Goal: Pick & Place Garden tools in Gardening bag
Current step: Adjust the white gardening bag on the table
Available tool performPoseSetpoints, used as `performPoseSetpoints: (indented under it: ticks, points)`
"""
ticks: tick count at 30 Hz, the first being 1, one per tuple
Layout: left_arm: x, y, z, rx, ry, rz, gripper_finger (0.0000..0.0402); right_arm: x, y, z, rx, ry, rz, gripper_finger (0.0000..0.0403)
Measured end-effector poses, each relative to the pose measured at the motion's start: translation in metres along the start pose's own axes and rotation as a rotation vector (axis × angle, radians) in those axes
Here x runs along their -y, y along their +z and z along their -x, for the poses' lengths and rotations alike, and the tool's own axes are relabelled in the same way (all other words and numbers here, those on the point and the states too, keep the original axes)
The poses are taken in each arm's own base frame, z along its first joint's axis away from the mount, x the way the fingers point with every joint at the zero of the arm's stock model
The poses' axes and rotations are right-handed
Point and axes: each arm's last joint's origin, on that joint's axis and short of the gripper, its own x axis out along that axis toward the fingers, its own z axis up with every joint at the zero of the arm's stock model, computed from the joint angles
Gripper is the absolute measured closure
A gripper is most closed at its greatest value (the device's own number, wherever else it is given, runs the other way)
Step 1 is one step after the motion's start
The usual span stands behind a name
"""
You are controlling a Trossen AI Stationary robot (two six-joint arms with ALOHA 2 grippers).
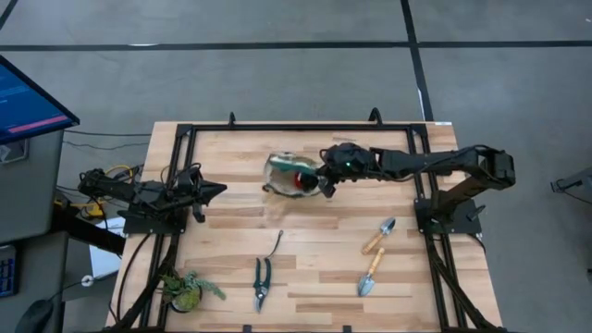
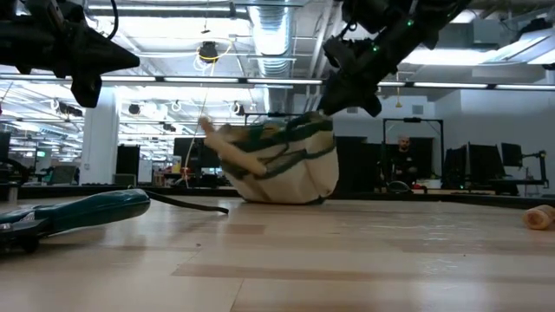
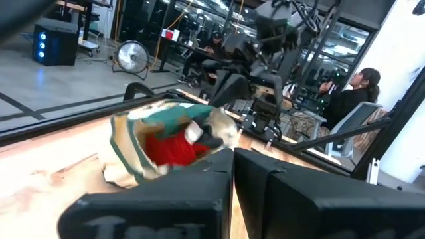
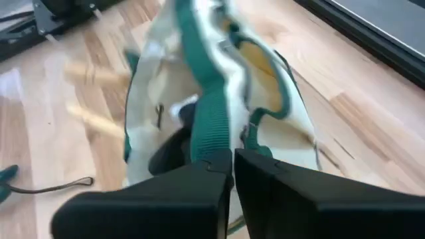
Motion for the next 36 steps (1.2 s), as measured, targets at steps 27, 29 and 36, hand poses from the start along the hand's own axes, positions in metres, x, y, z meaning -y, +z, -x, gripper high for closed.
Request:
performPoseSetpoints:
  ticks: [27, 29, 36]
  points:
    - [0.030, -0.007, -0.051, -0.082, 0.178, 0.099, 0.0398, -0.058, 0.030, 0.024, -0.001, 0.105, 0.570, 0.0324]
    - [0.031, -0.007, -0.053, -0.088, 0.185, 0.093, 0.0393, -0.072, 0.026, 0.017, -0.001, 0.085, 0.657, 0.0286]
    - [0.032, -0.004, -0.054, -0.081, 0.176, 0.103, 0.0360, -0.120, 0.016, -0.023, -0.053, 0.001, 0.942, 0.0137]
